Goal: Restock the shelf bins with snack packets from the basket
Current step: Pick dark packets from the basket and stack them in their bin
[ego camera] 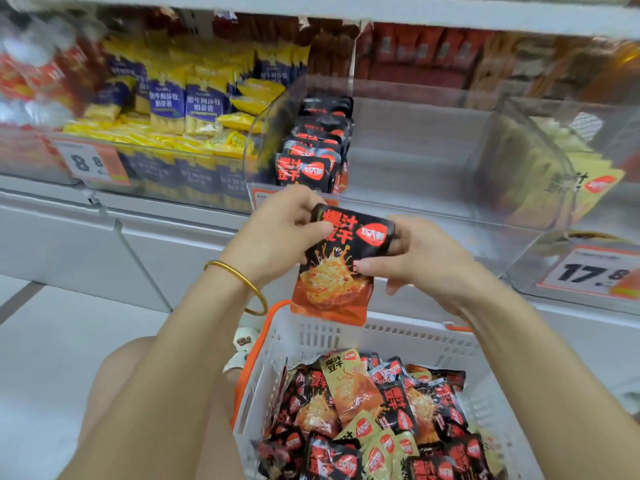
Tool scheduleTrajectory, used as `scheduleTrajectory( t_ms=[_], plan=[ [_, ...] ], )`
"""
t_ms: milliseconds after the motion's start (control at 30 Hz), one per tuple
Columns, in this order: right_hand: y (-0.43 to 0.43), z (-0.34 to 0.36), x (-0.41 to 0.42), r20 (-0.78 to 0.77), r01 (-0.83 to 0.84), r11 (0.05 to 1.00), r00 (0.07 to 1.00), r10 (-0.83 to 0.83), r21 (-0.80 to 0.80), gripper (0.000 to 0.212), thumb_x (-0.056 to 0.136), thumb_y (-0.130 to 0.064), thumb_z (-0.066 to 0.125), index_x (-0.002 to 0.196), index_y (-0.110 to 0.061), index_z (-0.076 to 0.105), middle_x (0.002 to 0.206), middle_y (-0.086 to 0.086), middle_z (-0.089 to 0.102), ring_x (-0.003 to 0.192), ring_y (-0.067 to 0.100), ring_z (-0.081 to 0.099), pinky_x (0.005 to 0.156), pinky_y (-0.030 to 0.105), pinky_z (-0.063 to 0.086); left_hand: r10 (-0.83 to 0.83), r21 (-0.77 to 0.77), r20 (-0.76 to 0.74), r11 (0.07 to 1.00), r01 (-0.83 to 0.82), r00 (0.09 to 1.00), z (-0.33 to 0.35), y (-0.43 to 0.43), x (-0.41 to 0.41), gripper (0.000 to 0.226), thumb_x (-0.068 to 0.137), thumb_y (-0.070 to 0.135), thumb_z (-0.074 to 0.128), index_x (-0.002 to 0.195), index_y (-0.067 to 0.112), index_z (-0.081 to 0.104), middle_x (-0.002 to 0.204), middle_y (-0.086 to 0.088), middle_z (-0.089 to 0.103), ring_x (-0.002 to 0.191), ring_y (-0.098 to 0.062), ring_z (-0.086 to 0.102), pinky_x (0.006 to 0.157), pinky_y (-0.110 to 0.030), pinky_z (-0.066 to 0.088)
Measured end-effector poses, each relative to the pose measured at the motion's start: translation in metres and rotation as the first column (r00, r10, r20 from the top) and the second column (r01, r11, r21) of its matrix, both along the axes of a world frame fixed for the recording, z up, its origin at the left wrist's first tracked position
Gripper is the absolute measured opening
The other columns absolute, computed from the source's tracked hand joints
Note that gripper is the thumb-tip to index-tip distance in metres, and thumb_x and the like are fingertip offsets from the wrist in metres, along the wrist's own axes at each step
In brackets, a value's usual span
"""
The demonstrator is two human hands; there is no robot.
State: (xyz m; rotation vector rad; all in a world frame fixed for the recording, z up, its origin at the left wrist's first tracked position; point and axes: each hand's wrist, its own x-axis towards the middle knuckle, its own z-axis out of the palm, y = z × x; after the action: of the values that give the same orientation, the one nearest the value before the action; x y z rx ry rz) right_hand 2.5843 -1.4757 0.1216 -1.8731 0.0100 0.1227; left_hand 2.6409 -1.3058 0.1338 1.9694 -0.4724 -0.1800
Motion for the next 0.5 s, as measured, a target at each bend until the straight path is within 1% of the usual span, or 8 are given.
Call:
scheduleTrajectory(
  t_ms=[67, 134, 200, 234, 334, 401, 434, 501],
  plan=[
    [0.000, 0.026, 0.010, 0.142, 0.052, 0.998, 0.988, -0.058, 0.045, 0.028, 0.078, 0.008, 0.067, 0.090, -0.017, 0.060, 0.069, -0.009, 0.070, 0.059, 0.002, 0.063, 0.042, 0.017, 0.044, 0.148, -0.172, 0.118, 0.977, -0.126, 0.982, 0.014, -0.001, 0.007, 0.014, 0.090, 0.005, 0.057, 0.088, 0.018, 0.051, 0.074, -0.002, 0.057, 0.048, 0.002, 0.050, 0.047, -0.014, 0.043],
    [-0.002, 0.054, 0.026, 0.283, 0.147, 0.976, 0.941, -0.188, 0.160, 0.027, 0.081, 0.007, 0.065, 0.089, -0.018, 0.059, 0.073, -0.005, 0.070, 0.061, 0.006, 0.063, 0.047, 0.021, 0.050, 0.350, -0.281, 0.268, 0.920, -0.274, 0.898, 0.025, 0.003, 0.021, 0.013, 0.089, 0.008, 0.056, 0.097, 0.018, 0.053, 0.085, 0.003, 0.058, 0.067, 0.001, 0.054, 0.061, -0.009, 0.045],
    [-0.003, 0.073, 0.048, 0.368, 0.224, 0.948, 0.882, -0.295, 0.225, 0.025, 0.082, 0.005, 0.064, 0.096, -0.015, 0.058, 0.084, 0.004, 0.069, 0.066, 0.011, 0.064, 0.055, 0.028, 0.055, 0.447, -0.248, 0.404, 0.893, -0.375, 0.798, 0.027, 0.009, 0.032, 0.015, 0.088, 0.007, 0.054, 0.101, 0.015, 0.056, 0.093, 0.006, 0.058, 0.078, -0.003, 0.054, 0.072, -0.008, 0.043],
    [-0.001, 0.075, 0.060, 0.379, 0.257, 0.945, 0.869, -0.318, 0.202, 0.025, 0.082, 0.005, 0.065, 0.099, -0.013, 0.057, 0.089, 0.008, 0.068, 0.068, 0.014, 0.064, 0.056, 0.030, 0.056, 0.463, -0.223, 0.445, 0.886, -0.406, 0.767, 0.024, 0.010, 0.036, 0.017, 0.087, 0.004, 0.053, 0.101, 0.014, 0.057, 0.095, 0.004, 0.058, 0.081, -0.006, 0.053, 0.075, -0.010, 0.042],
    [0.011, 0.062, 0.094, 0.294, 0.271, 0.963, 0.919, -0.261, 0.006, 0.024, 0.077, 0.005, 0.070, 0.087, -0.012, 0.057, 0.091, 0.016, 0.066, 0.067, 0.024, 0.064, 0.055, 0.035, 0.057, 0.468, -0.158, 0.540, 0.873, -0.462, 0.700, 0.007, 0.012, 0.041, 0.022, 0.083, 0.000, 0.051, 0.099, 0.011, 0.061, 0.098, -0.003, 0.058, 0.088, -0.015, 0.053, 0.083, -0.022, 0.042],
    [0.026, 0.046, 0.109, 0.221, 0.260, 0.953, 0.950, -0.223, -0.154, 0.022, 0.073, -0.002, 0.077, 0.086, -0.008, 0.061, 0.088, 0.016, 0.068, 0.064, 0.029, 0.068, 0.059, 0.045, 0.059, 0.423, -0.082, 0.593, 0.879, -0.470, 0.686, -0.003, 0.013, 0.045, 0.023, 0.081, 0.001, 0.051, 0.099, 0.011, 0.063, 0.099, -0.007, 0.060, 0.093, -0.026, 0.056, 0.088, -0.038, 0.045],
    [0.032, 0.040, 0.115, 0.206, 0.248, 0.926, 0.959, -0.193, -0.284, 0.022, 0.072, -0.009, 0.080, 0.084, -0.007, 0.061, 0.083, 0.013, 0.068, 0.061, 0.026, 0.067, 0.057, 0.044, 0.057, 0.400, -0.047, 0.604, 0.881, -0.470, 0.689, -0.007, 0.013, 0.047, 0.023, 0.081, 0.002, 0.052, 0.099, 0.011, 0.063, 0.099, -0.008, 0.060, 0.095, -0.029, 0.056, 0.088, -0.044, 0.045],
    [0.042, 0.036, 0.122, 0.177, 0.210, 0.768, 0.976, -0.128, -0.605, 0.035, 0.073, -0.026, 0.081, 0.066, -0.010, 0.051, 0.066, 0.001, 0.056, 0.055, 0.015, 0.055, 0.046, 0.032, 0.042, 0.375, 0.000, 0.605, 0.882, -0.472, 0.702, -0.011, 0.014, 0.050, 0.023, 0.080, 0.001, 0.052, 0.097, 0.012, 0.063, 0.100, -0.009, 0.060, 0.096, -0.032, 0.056, 0.087, -0.047, 0.045]
  ],
)
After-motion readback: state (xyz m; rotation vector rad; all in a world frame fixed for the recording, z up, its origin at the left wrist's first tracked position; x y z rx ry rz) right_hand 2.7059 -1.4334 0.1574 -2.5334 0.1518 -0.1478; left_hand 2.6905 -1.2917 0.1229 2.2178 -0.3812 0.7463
